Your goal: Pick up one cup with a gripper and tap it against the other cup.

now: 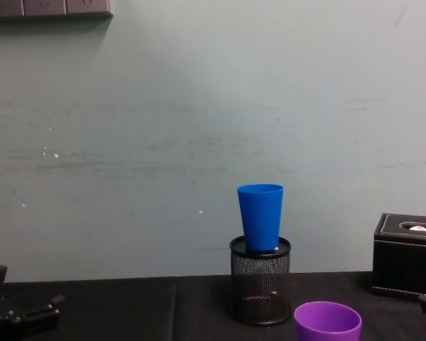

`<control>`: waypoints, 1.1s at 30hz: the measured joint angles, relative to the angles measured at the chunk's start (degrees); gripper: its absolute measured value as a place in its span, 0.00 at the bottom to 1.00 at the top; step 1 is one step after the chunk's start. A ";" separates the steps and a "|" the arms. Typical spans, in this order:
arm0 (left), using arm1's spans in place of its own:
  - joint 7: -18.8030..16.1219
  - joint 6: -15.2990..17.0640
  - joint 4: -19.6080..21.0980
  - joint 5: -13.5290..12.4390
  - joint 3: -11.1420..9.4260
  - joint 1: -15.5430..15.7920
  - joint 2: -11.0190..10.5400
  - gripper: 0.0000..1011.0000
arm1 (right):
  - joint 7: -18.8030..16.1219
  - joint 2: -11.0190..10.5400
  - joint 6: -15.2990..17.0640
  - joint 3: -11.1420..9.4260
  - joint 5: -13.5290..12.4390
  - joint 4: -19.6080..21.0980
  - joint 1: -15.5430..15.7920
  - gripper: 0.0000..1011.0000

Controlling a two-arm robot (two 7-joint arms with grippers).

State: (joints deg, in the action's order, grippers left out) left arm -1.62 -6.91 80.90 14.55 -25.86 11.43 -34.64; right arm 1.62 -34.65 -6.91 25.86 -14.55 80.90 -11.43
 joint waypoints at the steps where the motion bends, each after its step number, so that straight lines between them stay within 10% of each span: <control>1: 0.00 0.00 0.00 0.00 0.00 0.00 0.00 1.00 | 0.00 0.00 0.00 0.00 0.00 0.00 0.00 0.99; 33: 0.00 0.00 0.00 0.00 0.00 0.00 0.00 1.00 | 0.00 0.00 0.00 0.00 0.00 0.00 0.00 0.99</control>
State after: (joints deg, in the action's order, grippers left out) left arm -1.62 -6.91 80.90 14.55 -25.86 11.43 -34.64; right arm 1.62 -34.65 -6.91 25.86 -14.55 80.90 -11.43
